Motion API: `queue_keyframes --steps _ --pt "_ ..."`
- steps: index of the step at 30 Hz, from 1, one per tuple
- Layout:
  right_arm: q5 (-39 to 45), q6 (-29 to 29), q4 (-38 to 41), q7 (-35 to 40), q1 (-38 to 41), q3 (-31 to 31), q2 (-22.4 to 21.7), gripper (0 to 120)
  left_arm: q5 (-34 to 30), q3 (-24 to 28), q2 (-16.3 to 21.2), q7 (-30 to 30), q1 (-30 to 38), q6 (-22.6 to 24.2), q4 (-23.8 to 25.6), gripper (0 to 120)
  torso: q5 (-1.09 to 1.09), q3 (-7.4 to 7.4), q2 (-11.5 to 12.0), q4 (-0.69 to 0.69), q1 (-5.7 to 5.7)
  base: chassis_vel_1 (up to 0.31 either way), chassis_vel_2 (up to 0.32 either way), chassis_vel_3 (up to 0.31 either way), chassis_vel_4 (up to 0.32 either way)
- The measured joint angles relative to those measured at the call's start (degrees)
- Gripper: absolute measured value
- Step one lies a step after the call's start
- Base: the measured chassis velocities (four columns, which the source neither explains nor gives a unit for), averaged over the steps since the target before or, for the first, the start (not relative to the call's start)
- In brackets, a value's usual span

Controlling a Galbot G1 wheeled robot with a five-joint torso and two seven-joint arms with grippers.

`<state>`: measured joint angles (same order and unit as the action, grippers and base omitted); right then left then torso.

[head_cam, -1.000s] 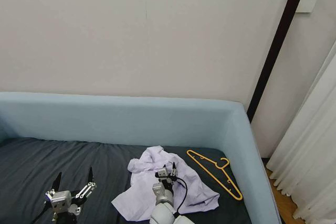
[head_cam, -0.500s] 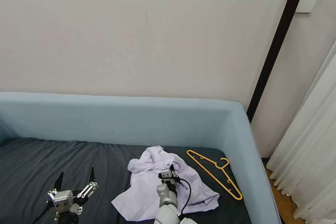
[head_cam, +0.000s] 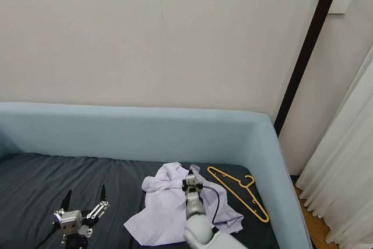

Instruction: Pick up the clothes from the sofa and hang them on the clothes hanger.

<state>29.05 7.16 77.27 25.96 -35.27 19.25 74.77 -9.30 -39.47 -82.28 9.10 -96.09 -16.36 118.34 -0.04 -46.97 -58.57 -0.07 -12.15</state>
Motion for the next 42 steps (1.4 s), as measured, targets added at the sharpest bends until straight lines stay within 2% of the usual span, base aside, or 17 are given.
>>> queue_keyframes --steps 3,4,6,8,15,16,19,23,28,32,37,42 --pt "6.53 2.37 3.93 -11.9 4.85 -1.58 -5.56 0 -0.04 0.36 -0.39 0.04 0.11 -0.11 0.17 100 0.01 0.0 0.0 -0.02 -0.01 0.0 0.0 0.0 0.0" --pt "6.53 2.37 3.93 -11.9 4.85 -1.58 -5.56 0 -0.04 0.36 -0.39 0.04 0.11 -0.11 0.17 100 0.01 0.0 0.0 -0.02 -0.01 0.0 0.0 0.0 0.0" --pt "12.16 3.05 6.39 -19.32 9.25 -2.23 -8.9 0 -0.01 0.76 -0.74 0.05 0.21 -0.12 0.52 100 0.01 0.0 0.0 -0.02 -0.01 0.0 0.0 0.0 0.0" --pt "16.82 3.08 7.86 -23.64 13.26 -2.39 -10.79 0 0.01 0.93 -0.9 0.05 0.33 -0.13 0.83 100 0.02 0.0 0.0 -0.01 -0.01 0.0 0.0 0.0 0.0" --pt "24.09 3.02 9.7 -29.42 20.28 -1.78 -13.09 0 0.02 1.03 -0.96 0.04 0.39 -0.13 1.18 100 0.0 0.0 0.0 0.0 -0.01 0.0 0.0 0.0 0.0" --pt "28.23 2.91 10.9 -32.15 25.49 -0.68 -13.73 0 0.01 1.05 -0.97 0.04 0.4 -0.13 1.3 100 0.0 0.01 0.0 0.0 -0.01 0.0 0.0 0.0 0.0" --pt "32.91 2.02 12.91 -32.55 34.52 2.04 -12.35 0 -0.03 1.16 -1.1 0.04 0.27 -0.13 1.49 100 0.0 0.0 0.01 0.0 -0.01 0.0 0.0 0.0 0.0" --pt "33.52 1.55 14.97 -31.0 38.23 3.82 -10.54 0 -0.34 1.18 -1.3 0.23 0.26 -0.59 1.51 100 -0.03 0.01 -0.01 0.03 0.0 0.0 0.0 0.0 0.0" --pt "32.12 1.14 17.56 -30.16 35.65 5.31 -10.28 0 -2.1 1.03 -1.24 1.29 0.49 -0.91 0.87 100 -0.02 0.02 -0.01 0.01 0.01 0.0 0.0 0.0 0.0" --pt "29.42 1.22 18.13 -31.19 29.59 5.08 -12.11 0 -3.67 0.69 -0.43 1.75 1.41 -0.92 -1.17 100 0.01 0.0 0.0 -0.01 0.0 0.0 0.0 0.0 0.0" --pt "26.97 2.09 18.43 -33.49 22.93 3.24 -15.27 0 -9.22 1.25 1.03 1.66 4.74 -0.36 -3.47 100 0.0 0.0 0.0 -0.01 0.0 0.0 0.0 0.0 0.0" --pt "26.2 2.65 20.25 -36.6 17.28 1.51 -17.89 0 -14.29 1.95 4.77 -1.05 10.88 -0.79 -7.93 100 0.0 0.0 0.0 -0.02 0.0 0.0 0.0 0.0 0.0"
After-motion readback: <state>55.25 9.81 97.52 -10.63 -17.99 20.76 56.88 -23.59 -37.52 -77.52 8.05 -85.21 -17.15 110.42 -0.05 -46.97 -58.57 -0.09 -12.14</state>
